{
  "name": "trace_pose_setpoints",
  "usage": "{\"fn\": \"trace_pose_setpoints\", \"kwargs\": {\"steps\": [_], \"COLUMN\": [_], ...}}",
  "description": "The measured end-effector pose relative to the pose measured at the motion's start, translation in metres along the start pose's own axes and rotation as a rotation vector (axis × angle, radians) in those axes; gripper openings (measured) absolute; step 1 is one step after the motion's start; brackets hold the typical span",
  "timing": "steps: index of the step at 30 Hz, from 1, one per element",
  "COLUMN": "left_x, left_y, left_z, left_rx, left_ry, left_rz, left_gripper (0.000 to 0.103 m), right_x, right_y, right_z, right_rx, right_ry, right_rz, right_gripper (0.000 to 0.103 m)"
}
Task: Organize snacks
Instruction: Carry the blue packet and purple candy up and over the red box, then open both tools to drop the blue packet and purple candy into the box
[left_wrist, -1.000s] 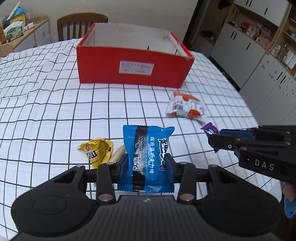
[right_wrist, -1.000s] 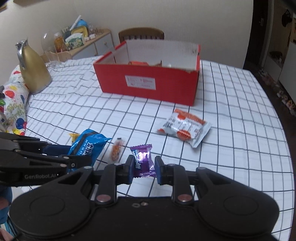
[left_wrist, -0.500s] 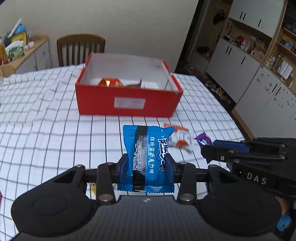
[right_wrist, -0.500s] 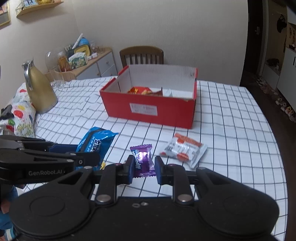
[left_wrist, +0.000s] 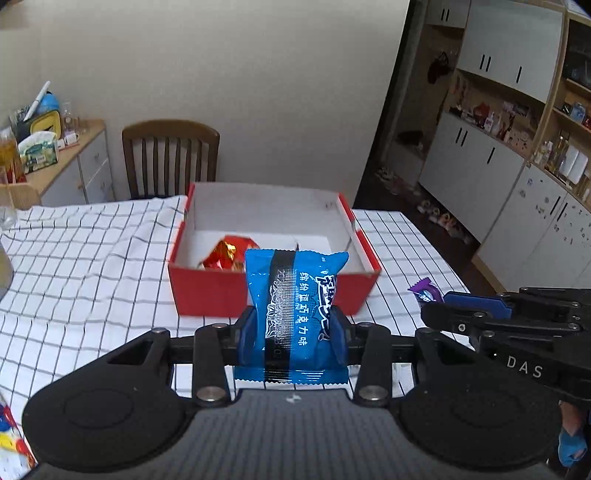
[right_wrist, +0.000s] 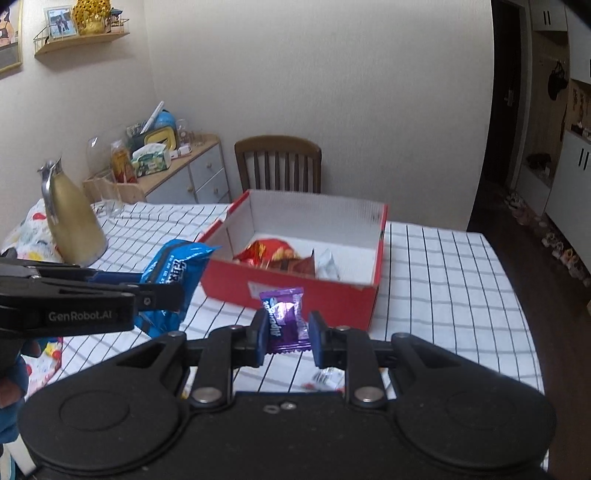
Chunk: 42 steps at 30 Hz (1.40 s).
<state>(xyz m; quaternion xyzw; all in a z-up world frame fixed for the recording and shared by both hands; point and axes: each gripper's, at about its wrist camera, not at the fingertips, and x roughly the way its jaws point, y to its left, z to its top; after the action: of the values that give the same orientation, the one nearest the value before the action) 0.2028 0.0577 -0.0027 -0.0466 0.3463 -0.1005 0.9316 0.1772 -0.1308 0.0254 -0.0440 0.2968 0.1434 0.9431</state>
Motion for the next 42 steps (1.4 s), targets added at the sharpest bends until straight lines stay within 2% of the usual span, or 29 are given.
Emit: {"fn": "trace_pose_setpoints", "kwargs": {"steps": [17, 30, 42], "left_x": [0.047, 0.114, 0.167], "left_y": [0.029, 0.055, 0.061], "left_z": [0.055, 0.083, 0.091], "left_rx": [0.03, 0.029, 0.066], "left_ry": [-0.017, 0.074, 0.145], "left_rz": [0.058, 0.083, 0.11], "left_gripper": [0.04, 0.04, 0.04], "right_x": [0.044, 0.107, 0.165], "right_y": [-0.001, -0.013, -0.022], "right_z": [0.042, 0.066, 0.067], "right_rx": [-0.022, -0.003, 0.01], "right_ry": [-0.024, 0.022, 0.105], "right_rz": [-0.036, -0.069, -0.103], "right_gripper": [0.022, 0.022, 0.022]}}
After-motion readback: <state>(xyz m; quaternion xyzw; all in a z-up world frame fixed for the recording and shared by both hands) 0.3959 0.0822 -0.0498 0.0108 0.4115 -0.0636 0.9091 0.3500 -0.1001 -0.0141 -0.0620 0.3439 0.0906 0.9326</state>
